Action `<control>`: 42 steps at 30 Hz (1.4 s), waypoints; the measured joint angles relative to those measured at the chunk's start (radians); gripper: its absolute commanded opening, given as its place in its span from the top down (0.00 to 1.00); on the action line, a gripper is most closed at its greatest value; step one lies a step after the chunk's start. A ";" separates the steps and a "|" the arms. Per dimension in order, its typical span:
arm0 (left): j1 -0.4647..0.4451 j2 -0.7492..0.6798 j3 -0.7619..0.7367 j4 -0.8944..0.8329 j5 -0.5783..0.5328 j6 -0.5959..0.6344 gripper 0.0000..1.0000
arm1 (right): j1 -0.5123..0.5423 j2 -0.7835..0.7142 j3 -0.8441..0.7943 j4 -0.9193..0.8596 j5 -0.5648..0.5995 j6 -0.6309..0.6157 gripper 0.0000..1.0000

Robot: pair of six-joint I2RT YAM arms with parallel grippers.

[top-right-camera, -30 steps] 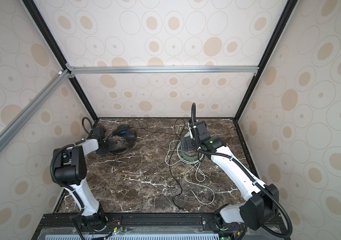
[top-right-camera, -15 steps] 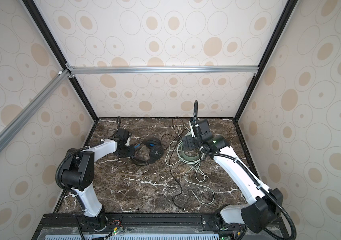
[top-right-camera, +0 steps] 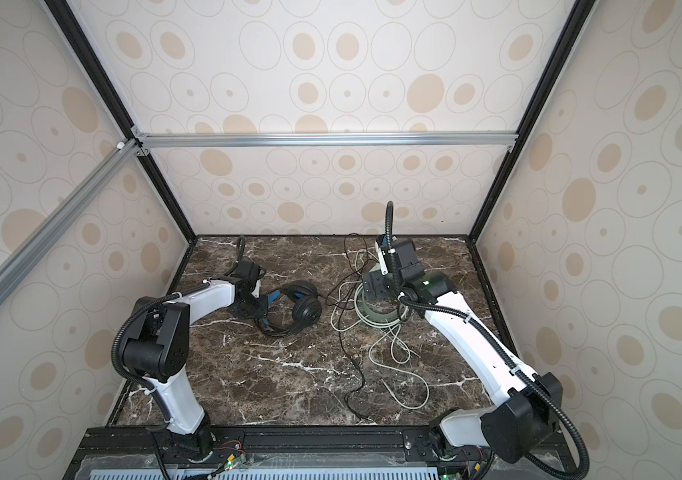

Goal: Wrap the headphones

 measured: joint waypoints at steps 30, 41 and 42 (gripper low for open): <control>-0.064 -0.166 -0.216 0.076 0.001 -0.418 0.38 | 0.000 0.029 0.034 0.031 -0.046 -0.075 0.00; -0.113 -0.185 -0.231 0.039 -0.026 -0.552 0.36 | 0.000 -0.058 -0.015 0.052 -0.066 -0.119 0.00; -0.118 -0.183 -0.231 0.038 -0.032 -0.561 0.38 | 0.000 -0.062 -0.017 0.055 -0.068 -0.121 0.00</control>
